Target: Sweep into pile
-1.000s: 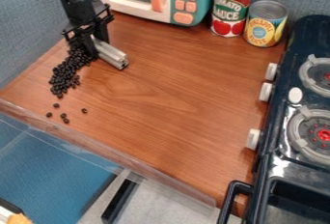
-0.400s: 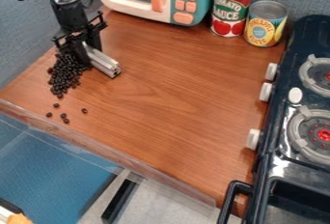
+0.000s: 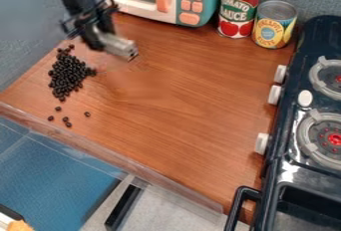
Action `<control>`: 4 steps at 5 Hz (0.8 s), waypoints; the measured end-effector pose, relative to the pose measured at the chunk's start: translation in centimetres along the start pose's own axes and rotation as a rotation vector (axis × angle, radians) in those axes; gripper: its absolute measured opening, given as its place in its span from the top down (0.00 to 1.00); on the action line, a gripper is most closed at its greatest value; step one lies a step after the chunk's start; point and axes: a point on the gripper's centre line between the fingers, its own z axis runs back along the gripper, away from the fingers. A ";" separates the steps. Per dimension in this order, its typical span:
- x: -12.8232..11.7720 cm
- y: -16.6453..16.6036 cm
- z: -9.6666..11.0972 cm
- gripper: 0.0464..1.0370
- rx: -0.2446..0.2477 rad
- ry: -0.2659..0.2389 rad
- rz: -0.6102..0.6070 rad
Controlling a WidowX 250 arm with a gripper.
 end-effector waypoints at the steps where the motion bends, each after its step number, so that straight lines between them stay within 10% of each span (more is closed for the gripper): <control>1: -2.3 -1.1 -0.4 0.65 0.022 0.004 -0.119; 4: -5.7 2.5 -7.1 0.65 0.324 -0.194 -0.854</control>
